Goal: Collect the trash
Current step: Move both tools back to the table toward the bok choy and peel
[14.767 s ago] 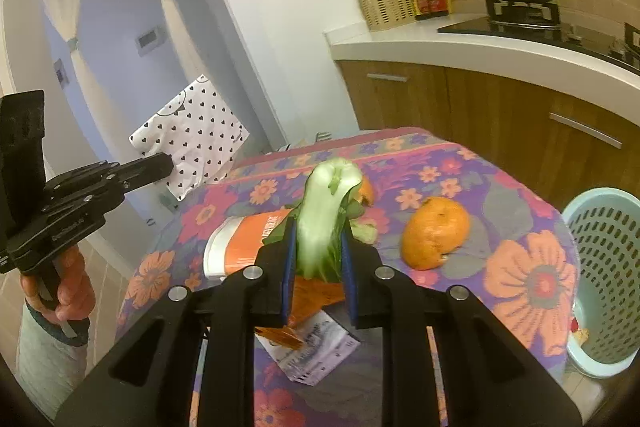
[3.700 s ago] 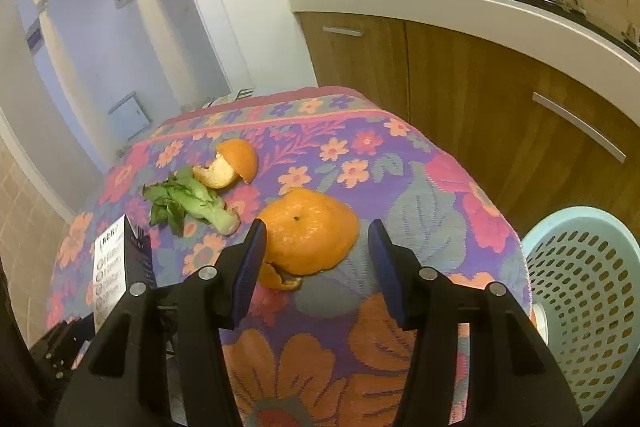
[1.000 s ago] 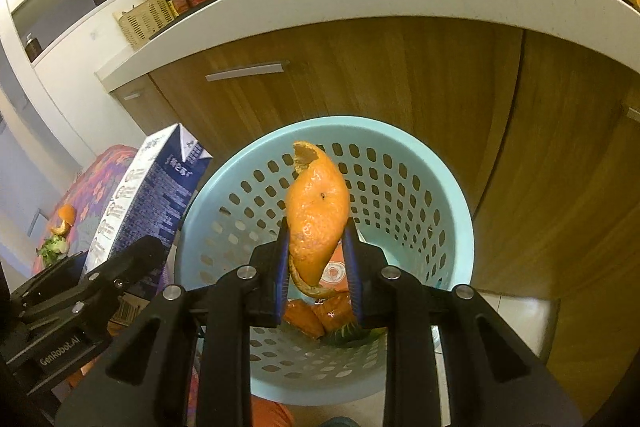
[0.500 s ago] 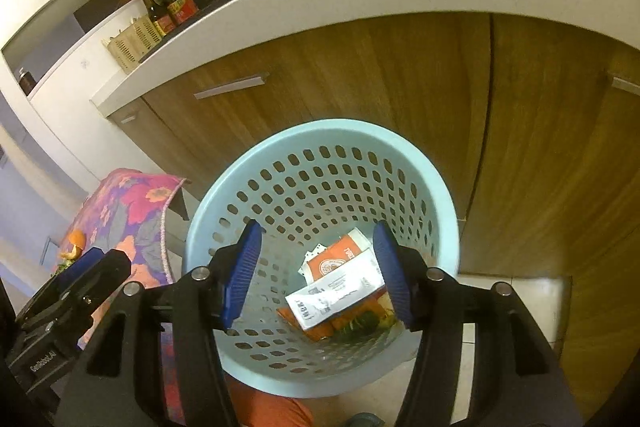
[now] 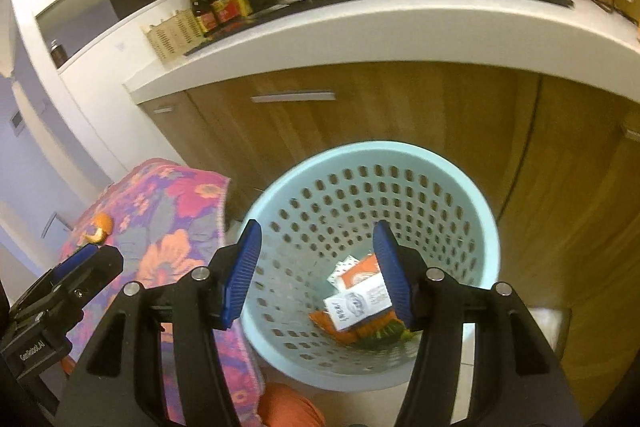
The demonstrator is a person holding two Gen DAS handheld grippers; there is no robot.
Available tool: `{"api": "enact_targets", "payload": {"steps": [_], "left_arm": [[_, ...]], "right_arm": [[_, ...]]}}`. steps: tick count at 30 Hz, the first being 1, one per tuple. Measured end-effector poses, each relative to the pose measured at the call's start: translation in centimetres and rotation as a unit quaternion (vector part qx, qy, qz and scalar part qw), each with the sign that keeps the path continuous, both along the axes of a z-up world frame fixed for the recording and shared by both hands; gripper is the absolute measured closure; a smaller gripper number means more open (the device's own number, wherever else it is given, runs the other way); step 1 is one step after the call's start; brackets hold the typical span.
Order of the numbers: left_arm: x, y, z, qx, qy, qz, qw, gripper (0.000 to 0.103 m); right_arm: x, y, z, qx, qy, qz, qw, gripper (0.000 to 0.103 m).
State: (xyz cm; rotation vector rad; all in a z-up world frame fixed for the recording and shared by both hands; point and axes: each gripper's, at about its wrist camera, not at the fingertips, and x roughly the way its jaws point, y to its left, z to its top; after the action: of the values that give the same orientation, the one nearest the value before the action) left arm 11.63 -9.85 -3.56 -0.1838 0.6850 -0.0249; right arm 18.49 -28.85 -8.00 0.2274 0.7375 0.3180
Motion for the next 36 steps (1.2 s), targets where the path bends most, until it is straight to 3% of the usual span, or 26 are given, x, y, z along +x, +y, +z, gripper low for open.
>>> {"api": "enact_targets", "payload": {"steps": [14,22,32,36], "left_arm": [[-3.8,9.0,2.1,-0.006,-0.022,0.083,0.9963,0.019],[-5.7,16.3,1.5,-0.029,-0.017,0.156,0.9872,0.019],[-6.0,23.0,-0.8,-0.036,0.036,0.226,0.9728,0.021],[-5.1,25.5,-1.9,-0.062,0.065,0.237,0.9674,0.021]], "right_arm": [[-2.2,9.1,2.3,-0.017,-0.037,0.086,0.995,0.049],[-3.2,15.8,3.3,-0.049,-0.052,0.139,0.988,0.049],[-3.1,23.6,4.3,-0.077,-0.061,0.193,0.976,0.049],[-2.7,26.7,4.6,-0.079,-0.059,0.219,0.971,0.049]]}}
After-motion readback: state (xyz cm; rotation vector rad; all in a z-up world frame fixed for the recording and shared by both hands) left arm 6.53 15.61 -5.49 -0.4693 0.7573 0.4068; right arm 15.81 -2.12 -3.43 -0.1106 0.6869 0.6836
